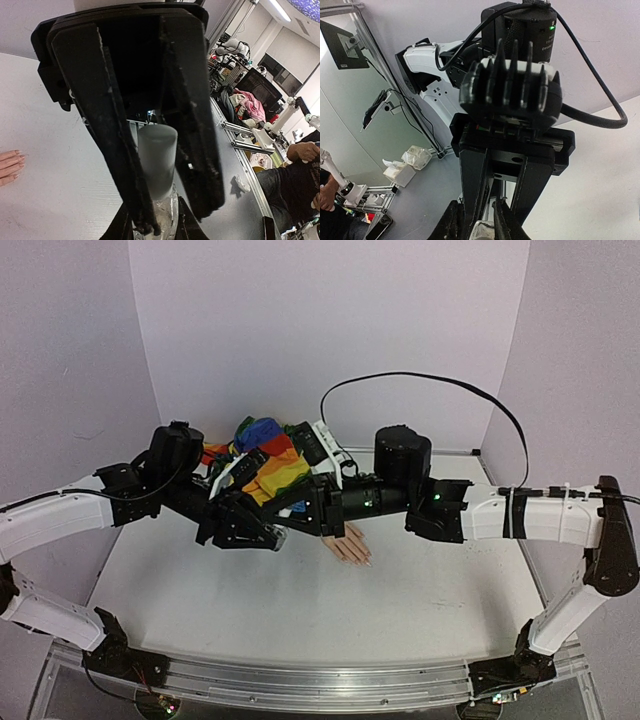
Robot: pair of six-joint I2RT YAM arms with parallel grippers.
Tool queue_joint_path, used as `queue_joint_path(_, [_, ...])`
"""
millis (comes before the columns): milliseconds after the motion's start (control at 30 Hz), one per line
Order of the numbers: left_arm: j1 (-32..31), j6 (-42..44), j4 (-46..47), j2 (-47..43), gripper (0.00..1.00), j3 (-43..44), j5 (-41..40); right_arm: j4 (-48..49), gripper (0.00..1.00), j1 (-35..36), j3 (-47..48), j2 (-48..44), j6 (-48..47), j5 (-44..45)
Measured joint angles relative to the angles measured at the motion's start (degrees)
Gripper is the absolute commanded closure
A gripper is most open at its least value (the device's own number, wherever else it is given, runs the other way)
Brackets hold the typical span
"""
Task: Paint the nails
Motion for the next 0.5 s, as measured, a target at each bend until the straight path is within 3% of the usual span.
queue_joint_path(133, [0.00, 0.00, 0.35, -0.31, 1.00, 0.00, 0.44, 1.29, 1.00, -0.11, 0.00, 0.37, 0.68, -0.33])
queue_joint_path(300, [0.02, 0.00, 0.31, -0.90, 1.00, -0.07, -1.88, 2.67, 1.00, -0.44, 0.00, 0.96, 1.31, -0.28])
queue_joint_path(400, [-0.15, -0.07, 0.26, -2.05, 1.00, -0.20, -8.22, 2.47, 1.00, -0.79, 0.00, 0.96, 1.62, 2.58])
queue_joint_path(500, [-0.59, 0.09, 0.39, -3.76, 1.00, -1.14, -20.24, 1.01, 1.00, -0.81, 0.17, 1.42, 2.01, 11.37])
